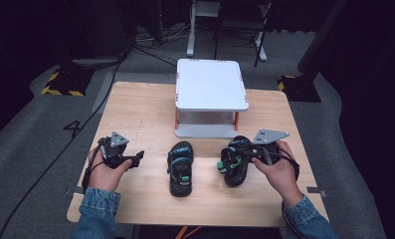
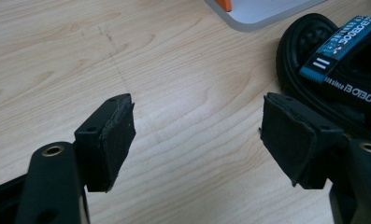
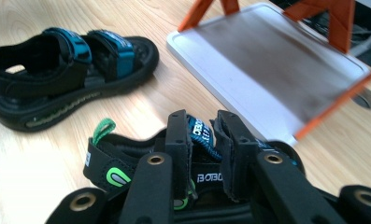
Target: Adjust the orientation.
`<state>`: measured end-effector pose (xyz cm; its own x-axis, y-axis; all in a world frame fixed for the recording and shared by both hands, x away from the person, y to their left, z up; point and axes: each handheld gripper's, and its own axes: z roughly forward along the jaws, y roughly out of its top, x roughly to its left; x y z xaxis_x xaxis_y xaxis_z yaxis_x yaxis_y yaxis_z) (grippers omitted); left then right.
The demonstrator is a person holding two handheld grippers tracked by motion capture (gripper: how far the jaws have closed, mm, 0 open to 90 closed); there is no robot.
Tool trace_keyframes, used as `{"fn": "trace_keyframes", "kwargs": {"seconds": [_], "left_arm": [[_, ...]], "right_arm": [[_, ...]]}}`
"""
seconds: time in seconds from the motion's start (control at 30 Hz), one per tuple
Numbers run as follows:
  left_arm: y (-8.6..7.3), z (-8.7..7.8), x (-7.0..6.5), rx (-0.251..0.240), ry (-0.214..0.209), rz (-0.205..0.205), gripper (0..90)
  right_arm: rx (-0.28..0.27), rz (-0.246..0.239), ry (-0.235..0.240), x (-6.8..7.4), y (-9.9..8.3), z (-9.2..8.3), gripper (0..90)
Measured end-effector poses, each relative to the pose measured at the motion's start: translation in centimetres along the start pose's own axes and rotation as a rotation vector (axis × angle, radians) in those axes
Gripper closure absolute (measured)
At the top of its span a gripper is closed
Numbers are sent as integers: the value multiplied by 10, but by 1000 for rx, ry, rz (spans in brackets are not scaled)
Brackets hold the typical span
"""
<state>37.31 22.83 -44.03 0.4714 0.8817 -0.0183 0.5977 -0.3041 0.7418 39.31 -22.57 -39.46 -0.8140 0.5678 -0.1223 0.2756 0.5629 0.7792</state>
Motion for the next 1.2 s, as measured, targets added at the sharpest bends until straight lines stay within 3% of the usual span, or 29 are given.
{"fn": "trace_keyframes", "kwargs": {"seconds": [0.27,0.33,0.37,0.47,0.5,0.7,0.77,0.8,0.93,1.07,1.2], "left_arm": [[13,16,-2,9,-29,18,263],[15,19,-3,5,-35,18,263],[16,19,-3,10,-36,19,263],[19,24,-3,13,-42,19,262],[20,25,-3,15,-42,20,262],[23,30,-5,22,-54,30,261],[23,29,-5,21,-53,29,261],[23,29,-4,18,-50,27,261],[22,27,-4,17,-45,21,260],[19,25,-3,19,-41,18,260],[15,23,-1,20,-35,7,260]], "right_arm": [[63,70,-21,-6,-24,-27,752],[106,95,-16,-10,-31,-31,751],[160,116,-4,-13,-35,-33,749],[243,143,12,-16,-44,-35,747],[251,156,16,-16,-46,-37,745],[250,150,0,-13,-46,-39,717],[214,162,-5,-12,-45,-39,546],[191,166,-13,-12,-44,-39,504],[149,146,-37,-10,-39,-36,426],[176,136,-41,-9,-40,-21,417],[241,131,-37,-7,-41,-1,440]]}}
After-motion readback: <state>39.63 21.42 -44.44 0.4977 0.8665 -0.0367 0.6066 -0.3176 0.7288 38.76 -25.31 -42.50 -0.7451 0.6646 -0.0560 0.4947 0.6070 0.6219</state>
